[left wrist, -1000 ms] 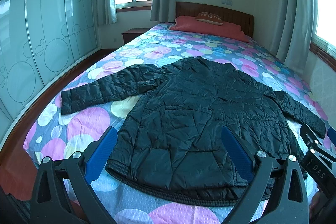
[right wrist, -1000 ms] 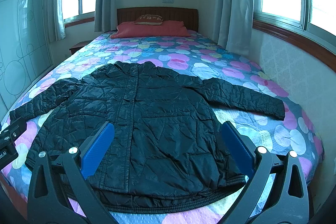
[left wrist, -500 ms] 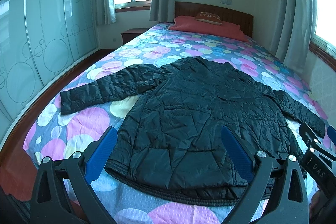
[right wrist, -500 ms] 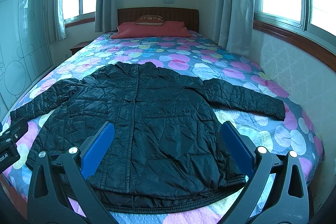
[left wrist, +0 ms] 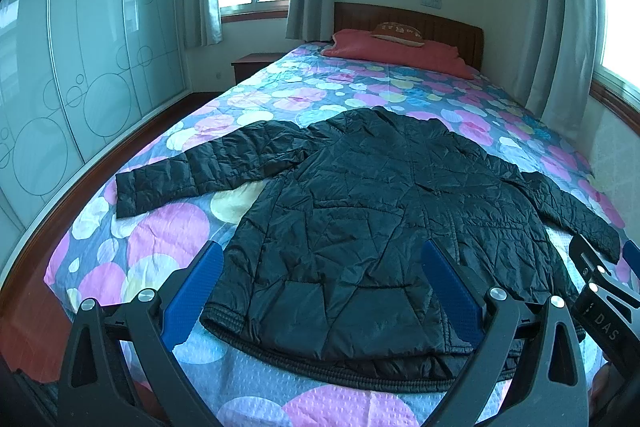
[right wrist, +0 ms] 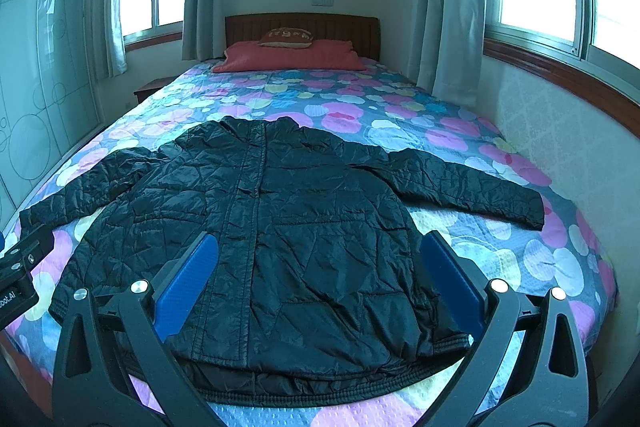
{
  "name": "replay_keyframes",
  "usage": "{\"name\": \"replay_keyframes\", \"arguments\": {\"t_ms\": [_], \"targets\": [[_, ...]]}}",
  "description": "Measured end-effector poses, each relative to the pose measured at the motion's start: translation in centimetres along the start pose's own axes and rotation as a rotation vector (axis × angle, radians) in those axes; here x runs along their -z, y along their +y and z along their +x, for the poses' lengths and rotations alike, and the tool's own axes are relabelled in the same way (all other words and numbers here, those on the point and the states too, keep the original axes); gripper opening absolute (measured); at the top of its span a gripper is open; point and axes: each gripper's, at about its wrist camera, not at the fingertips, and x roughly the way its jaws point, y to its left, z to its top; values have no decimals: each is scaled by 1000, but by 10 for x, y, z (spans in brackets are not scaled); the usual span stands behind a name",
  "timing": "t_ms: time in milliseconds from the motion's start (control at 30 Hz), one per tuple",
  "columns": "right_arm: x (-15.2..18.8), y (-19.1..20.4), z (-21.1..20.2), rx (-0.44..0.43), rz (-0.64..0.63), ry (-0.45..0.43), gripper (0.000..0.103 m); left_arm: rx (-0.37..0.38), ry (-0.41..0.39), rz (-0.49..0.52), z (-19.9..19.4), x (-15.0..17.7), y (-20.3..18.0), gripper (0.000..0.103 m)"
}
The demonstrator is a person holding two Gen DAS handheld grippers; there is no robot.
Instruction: Fold large clothes
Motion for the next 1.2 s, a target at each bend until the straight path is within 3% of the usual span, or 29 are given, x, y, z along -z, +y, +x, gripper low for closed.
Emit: {"name": "replay_keyframes", "arguments": {"t_ms": [900,1200], "targets": [[3,8,2,-5,-4,6,101,-3,5,-1,1,4,2,98],[7,3,20,-35,15,38,101,1,45,-7,26,5,2,98]]}}
